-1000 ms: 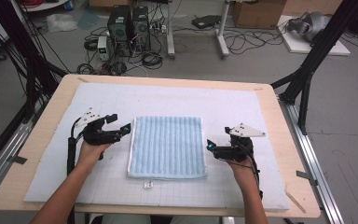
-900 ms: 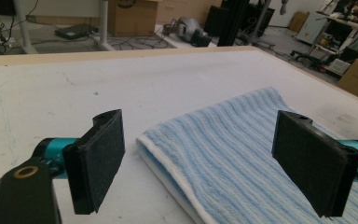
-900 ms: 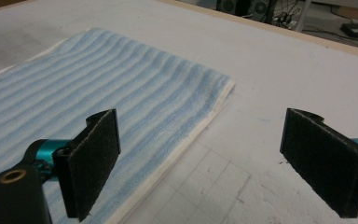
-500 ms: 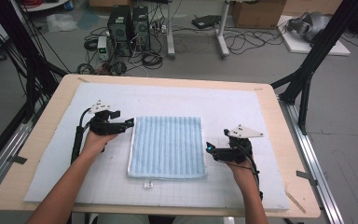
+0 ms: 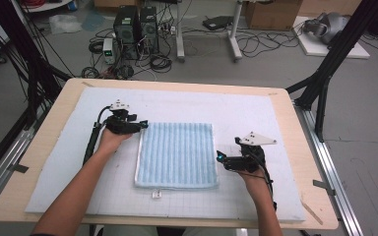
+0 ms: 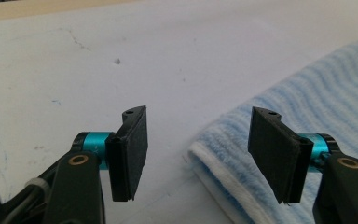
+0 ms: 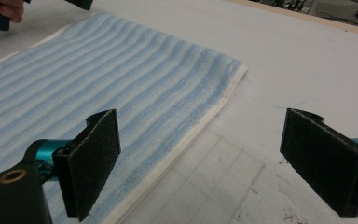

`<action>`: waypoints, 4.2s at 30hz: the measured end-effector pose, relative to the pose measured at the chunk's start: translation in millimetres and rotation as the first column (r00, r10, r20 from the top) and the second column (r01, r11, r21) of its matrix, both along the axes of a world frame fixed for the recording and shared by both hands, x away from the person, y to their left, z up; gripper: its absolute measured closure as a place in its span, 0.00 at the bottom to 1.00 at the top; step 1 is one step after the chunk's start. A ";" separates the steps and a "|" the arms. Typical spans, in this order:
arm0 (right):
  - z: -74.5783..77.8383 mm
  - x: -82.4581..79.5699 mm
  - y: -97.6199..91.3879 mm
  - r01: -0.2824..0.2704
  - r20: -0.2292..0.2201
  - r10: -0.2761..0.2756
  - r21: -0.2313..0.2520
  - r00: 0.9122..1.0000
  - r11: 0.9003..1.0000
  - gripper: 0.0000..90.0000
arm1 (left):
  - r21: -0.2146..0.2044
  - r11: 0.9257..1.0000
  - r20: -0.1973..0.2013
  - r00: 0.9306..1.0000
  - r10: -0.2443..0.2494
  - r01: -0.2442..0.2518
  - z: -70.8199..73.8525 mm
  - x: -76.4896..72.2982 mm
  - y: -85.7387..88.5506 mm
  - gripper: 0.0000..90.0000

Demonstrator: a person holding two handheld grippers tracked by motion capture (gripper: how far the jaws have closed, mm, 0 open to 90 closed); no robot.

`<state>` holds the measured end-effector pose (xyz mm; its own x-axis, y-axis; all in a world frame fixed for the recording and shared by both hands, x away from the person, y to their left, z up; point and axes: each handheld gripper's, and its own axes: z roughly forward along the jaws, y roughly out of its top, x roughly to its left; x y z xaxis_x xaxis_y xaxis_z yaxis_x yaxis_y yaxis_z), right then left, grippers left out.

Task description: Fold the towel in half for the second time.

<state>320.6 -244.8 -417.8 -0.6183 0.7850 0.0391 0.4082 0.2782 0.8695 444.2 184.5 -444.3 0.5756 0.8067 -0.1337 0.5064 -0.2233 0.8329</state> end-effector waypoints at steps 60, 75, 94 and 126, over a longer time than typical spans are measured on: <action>-24.4 135.0 49.1 -0.035 -0.242 0.006 -0.116 0.970 0.993 0.66 | 0.089 0.992 -0.017 0.996 -0.093 0.094 -7.1 -2.0 -13.4 0.95; -8.6 127.0 55.7 -0.014 -0.116 -0.009 -0.194 0.993 0.981 0.92 | 0.000 1.000 0.056 0.998 -0.030 0.030 5.8 5.3 -9.9 0.97; 15.2 101.2 44.2 -0.008 -0.014 0.007 -0.089 1.000 0.996 0.92 | -0.106 0.991 0.137 0.988 -0.066 0.080 25.1 -13.5 -6.2 0.96; 18.5 5.8 29.7 -0.151 0.077 0.153 -0.034 0.985 0.988 0.91 | -0.177 0.947 0.214 0.949 -0.230 0.270 23.0 -110.3 17.6 0.96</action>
